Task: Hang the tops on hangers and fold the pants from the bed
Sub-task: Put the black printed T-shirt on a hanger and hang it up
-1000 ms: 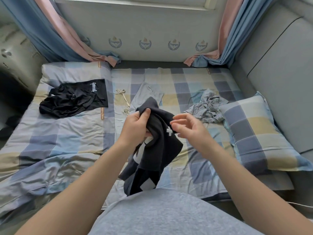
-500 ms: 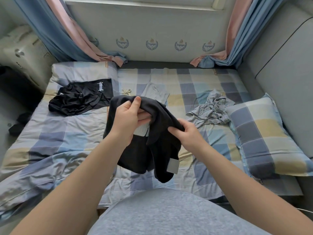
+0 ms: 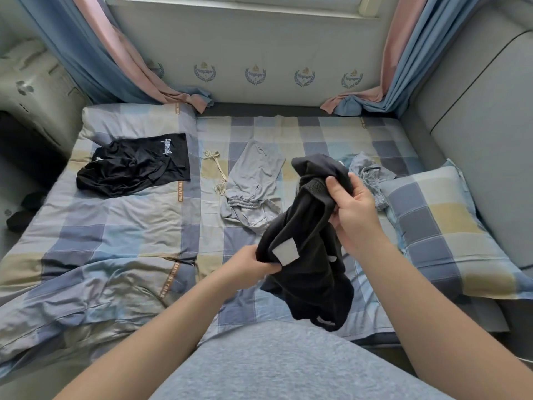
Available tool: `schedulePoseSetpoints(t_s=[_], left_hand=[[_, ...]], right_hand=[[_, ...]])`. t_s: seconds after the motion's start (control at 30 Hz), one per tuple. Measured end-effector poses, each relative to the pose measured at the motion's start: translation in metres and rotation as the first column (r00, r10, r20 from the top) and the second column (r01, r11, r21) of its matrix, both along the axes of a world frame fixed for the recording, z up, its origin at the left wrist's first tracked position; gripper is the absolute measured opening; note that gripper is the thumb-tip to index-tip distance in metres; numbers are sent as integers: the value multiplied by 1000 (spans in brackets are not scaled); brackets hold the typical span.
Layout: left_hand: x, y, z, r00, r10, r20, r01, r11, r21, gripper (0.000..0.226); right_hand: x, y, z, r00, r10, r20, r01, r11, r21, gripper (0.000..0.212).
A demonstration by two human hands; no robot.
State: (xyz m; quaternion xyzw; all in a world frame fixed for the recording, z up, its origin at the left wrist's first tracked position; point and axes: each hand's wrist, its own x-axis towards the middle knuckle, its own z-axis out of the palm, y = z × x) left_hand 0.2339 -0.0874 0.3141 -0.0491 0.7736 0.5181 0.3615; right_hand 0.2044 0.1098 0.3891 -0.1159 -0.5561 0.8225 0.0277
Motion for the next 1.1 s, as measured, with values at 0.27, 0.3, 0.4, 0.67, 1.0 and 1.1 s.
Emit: schedulePoseSetpoints(t_s=[0.27, 0.3, 0.4, 0.67, 1.0, 1.1], left_hand=[[-35, -17, 20, 801, 593, -85, -544, 780, 309, 24], [-41, -22, 26, 757, 644, -110, -572, 735, 365, 32], [-57, -34, 40, 670, 698, -252, -572, 702, 424, 42], [-59, -33, 65, 665, 341, -664, -272, 939, 210, 35], [-62, -58, 96, 727, -68, -683, 182, 979, 96, 57], [-62, -63, 96, 748, -23, -664, 189, 965, 180, 51]], right_hand=[[8, 32, -18, 978, -108, 177, 100, 994, 51, 13], [11, 35, -24, 966, -110, 233, 90, 991, 94, 11], [22, 39, -47, 891, -30, 454, -93, 964, 248, 11], [33, 1, -57, 749, 319, 581, -661, 412, 627, 64], [-11, -44, -18, 810, 556, 187, -490, 466, 736, 96], [-16, -45, -16, 733, 656, 181, -609, 513, 604, 38]])
